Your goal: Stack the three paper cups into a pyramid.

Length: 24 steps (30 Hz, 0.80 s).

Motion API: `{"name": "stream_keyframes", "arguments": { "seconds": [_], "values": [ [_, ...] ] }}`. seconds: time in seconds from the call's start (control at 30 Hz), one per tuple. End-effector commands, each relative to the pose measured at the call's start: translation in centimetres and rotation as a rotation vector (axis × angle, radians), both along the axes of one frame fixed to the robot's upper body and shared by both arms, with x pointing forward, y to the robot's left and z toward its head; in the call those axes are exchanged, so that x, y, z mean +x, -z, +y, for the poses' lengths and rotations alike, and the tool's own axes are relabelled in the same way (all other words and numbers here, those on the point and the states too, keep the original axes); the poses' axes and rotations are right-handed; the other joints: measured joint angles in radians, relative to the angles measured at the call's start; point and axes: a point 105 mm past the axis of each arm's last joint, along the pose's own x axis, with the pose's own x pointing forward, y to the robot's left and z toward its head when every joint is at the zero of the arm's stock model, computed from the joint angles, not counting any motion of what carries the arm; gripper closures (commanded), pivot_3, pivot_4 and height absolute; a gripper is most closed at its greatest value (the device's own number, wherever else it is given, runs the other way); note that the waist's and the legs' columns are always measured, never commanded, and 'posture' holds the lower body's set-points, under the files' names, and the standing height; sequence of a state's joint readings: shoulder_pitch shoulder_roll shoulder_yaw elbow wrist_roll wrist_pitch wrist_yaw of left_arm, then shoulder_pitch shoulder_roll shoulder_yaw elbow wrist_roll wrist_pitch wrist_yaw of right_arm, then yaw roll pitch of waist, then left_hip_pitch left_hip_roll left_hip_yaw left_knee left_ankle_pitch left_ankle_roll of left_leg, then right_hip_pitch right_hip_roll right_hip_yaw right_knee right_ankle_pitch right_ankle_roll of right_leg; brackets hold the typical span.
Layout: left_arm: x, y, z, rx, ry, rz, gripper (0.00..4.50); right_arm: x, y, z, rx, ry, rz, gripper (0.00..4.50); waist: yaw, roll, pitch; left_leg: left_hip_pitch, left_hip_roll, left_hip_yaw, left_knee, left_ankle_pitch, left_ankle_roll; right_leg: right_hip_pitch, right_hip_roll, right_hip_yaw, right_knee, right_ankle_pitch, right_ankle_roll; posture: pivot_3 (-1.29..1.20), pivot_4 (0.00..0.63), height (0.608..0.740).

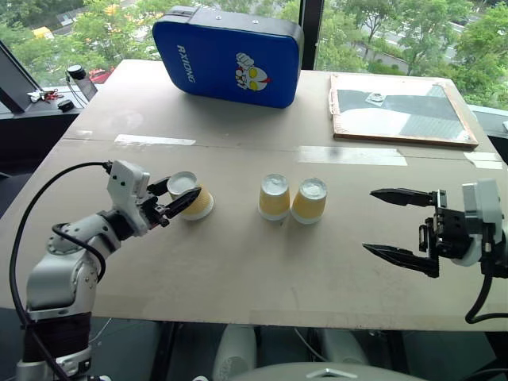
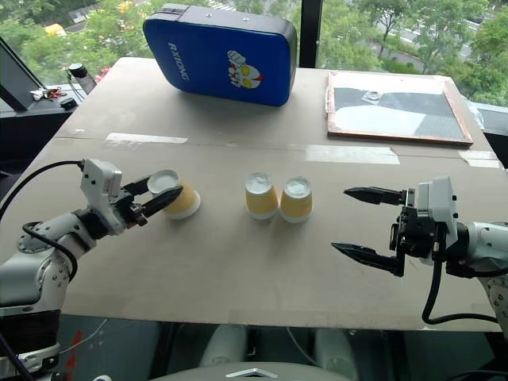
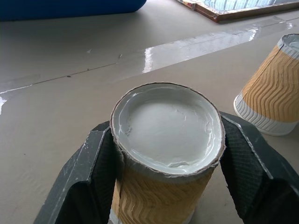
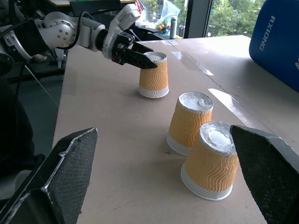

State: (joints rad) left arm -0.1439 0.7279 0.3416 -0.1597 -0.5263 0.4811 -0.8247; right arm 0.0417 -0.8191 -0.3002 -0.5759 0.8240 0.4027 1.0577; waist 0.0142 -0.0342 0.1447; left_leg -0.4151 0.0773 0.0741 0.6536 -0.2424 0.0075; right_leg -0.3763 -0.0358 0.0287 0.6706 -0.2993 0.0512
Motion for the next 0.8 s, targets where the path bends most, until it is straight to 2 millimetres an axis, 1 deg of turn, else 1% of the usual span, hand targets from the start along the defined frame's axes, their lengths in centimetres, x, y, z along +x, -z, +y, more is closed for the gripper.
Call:
{"name": "stream_keyframes", "arguments": {
  "seconds": [0.03, 0.07, 0.17, 0.2, 0.23, 0.3, 0.4, 0.5, 0.63, 0.7, 0.8],
  "values": [
    [0.9, -6.1, -3.7, -0.04, 0.213, -0.089, 1.96, -0.5, -1.0, -0.1, 0.007, 0.029, -0.071, 0.0, 0.012, -0.002, 0.001, -0.001, 0.0, 0.0, 0.0, 0.0, 0.0, 0.0, 0.0, -0.001, 0.0, 0.0, 0.0, 0.0, 0.15, 0.74],
    [1.2, -7.1, -4.8, -0.053, 0.263, -0.085, 1.96, -0.5, -1.0, -0.1, 0.007, 0.037, -0.074, 0.0, 0.016, -0.002, 0.001, -0.002, -0.001, 0.0, 0.002, 0.0, 0.0, 0.0, 0.0, -0.005, 0.001, 0.0, 0.0, 0.0, 0.15, 0.74],
    [1.5, -8.8, -7.0, -0.09, 0.363, -0.065, 1.96, -0.5, -1.0, -0.2, 0.01, 0.056, -0.079, 0.0, 0.009, -0.001, 0.0, -0.002, -0.002, 0.0, 0.003, 0.0, 0.0, 0.002, 0.0, -0.003, 0.001, 0.0, 0.0, 0.0, 0.15, 0.74],
    [1.5, -9.6, -8.6, -0.107, 0.431, -0.048, 1.96, -0.6, -1.0, -0.3, 0.011, 0.071, -0.082, 0.0, 0.004, -0.001, 0.0, -0.001, -0.002, -0.001, 0.003, 0.0, 0.0, 0.002, 0.0, -0.001, 0.001, 0.0, 0.001, 0.0, 0.15, 0.74],
    [1.4, -10.2, -9.6, -0.114, 0.478, -0.034, 1.96, -0.6, -1.0, -0.4, 0.012, 0.082, -0.085, 0.0, 0.001, -0.001, 0.0, -0.001, -0.002, -0.001, 0.003, 0.0, 0.0, 0.002, 0.0, -0.001, 0.001, 0.0, 0.001, 0.0, 0.15, 0.74],
    [1.6, -10.8, -11.4, -0.101, 0.55, -0.001, 1.96, -0.8, -0.9, -0.7, 0.013, 0.113, -0.087, 0.0, -0.002, -0.001, 0.001, -0.002, -0.002, -0.002, 0.003, 0.001, -0.002, 0.001, 0.001, -0.002, 0.001, 0.0, 0.001, 0.0, 0.15, 0.74],
    [1.5, -10.7, -13.3, -0.04, 0.648, 0.03, 1.96, -1.2, -0.7, -1.3, 0.01, 0.162, -0.086, 0.0, -0.004, 0.0, 0.001, -0.002, -0.002, -0.001, 0.003, 0.002, -0.003, 0.001, 0.001, -0.001, 0.001, 0.0, 0.001, 0.0, 0.15, 0.74],
    [1.8, -10.6, -14.2, -0.001, 0.689, 0.027, 1.96, -1.5, -0.6, -1.7, 0.009, 0.197, -0.086, 0.0, -0.007, 0.0, 0.001, -0.001, -0.002, -0.002, 0.003, 0.003, -0.004, 0.001, 0.002, 0.001, 0.001, 0.0, 0.001, 0.0, 0.15, 0.74],
    [2.5, -9.6, -16.1, 0.074, 0.735, 0.01, 1.96, -2.1, 0.1, -2.6, 0.0, 0.264, -0.072, 0.0, 0.002, 0.0, 0.001, -0.001, -0.002, -0.002, 0.003, 0.002, -0.004, 0.001, 0.002, 0.0, 0.002, 0.0, 0.001, 0.0, 0.15, 0.74],
    [2.9, -9.3, -16.7, 0.085, 0.749, 0.003, 1.96, -2.3, 0.3, -2.9, 0.001, 0.287, -0.067, 0.0, 0.004, 0.0, 0.001, -0.002, -0.003, -0.002, 0.004, 0.002, -0.004, 0.001, 0.002, 0.0, 0.001, 0.0, 0.001, 0.0, 0.15, 0.74],
    [3.3, -9.1, -17.2, 0.094, 0.759, -0.002, 1.96, -2.5, 0.4, -2.8, 0.004, 0.298, -0.066, 0.0, 0.0, 0.0, 0.001, -0.002, -0.003, -0.002, 0.005, 0.001, -0.002, 0.001, 0.002, 0.001, 0.001, 0.0, 0.001, 0.0, 0.15, 0.74]
  ]
}}
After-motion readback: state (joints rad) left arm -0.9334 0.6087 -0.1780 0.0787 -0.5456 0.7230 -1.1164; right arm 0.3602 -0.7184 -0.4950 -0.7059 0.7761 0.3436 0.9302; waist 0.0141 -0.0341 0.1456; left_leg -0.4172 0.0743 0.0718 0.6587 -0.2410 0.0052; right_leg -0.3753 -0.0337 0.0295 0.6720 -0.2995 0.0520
